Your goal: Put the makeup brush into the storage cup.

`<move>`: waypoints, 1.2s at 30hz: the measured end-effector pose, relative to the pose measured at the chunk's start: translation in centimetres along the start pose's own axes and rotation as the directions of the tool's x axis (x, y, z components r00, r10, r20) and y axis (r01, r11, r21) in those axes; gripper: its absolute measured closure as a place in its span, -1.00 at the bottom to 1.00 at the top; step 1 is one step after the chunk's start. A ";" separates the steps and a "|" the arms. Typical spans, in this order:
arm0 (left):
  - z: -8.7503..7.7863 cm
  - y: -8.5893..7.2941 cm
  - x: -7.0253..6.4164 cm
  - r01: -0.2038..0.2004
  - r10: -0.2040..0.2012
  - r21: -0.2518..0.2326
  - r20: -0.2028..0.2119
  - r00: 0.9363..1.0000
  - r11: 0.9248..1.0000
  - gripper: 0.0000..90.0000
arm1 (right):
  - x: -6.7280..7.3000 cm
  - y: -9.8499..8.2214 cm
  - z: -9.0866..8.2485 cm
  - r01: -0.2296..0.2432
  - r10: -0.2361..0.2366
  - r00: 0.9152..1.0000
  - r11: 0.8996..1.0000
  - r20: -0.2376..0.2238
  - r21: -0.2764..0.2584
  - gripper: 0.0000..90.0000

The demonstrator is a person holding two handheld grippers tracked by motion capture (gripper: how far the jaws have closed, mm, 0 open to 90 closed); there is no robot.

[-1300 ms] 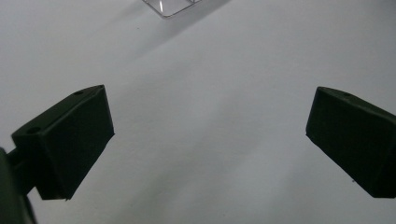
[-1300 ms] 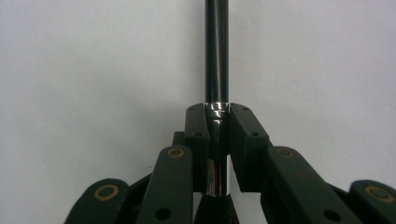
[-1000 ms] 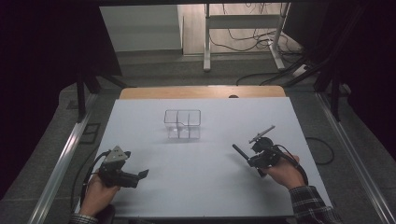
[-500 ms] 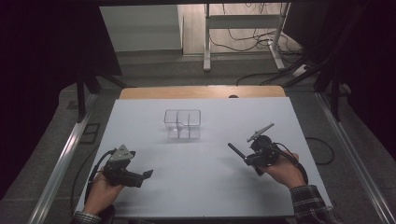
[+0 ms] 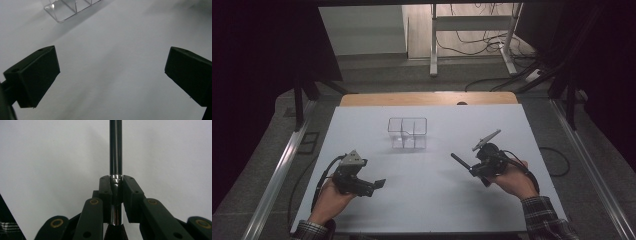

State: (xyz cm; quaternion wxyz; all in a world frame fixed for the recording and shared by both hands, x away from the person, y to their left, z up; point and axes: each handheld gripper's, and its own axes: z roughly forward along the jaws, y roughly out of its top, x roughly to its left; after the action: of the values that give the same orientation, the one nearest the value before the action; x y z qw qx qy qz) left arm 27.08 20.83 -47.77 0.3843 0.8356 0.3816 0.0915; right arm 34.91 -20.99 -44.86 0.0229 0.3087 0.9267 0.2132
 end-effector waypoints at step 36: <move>3.9 4.7 -1.8 -0.157 0.155 0.015 0.109 0.982 0.987 -1.00 | 1.9 3.5 0.4 0.140 -0.138 0.989 0.989 -0.054 0.042 0.72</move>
State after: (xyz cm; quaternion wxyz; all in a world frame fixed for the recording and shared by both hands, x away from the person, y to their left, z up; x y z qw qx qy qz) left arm 30.20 15.41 -46.87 0.3859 0.8712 0.2948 0.0716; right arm 35.40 -17.20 -43.63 0.0069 0.2383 0.9509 0.1975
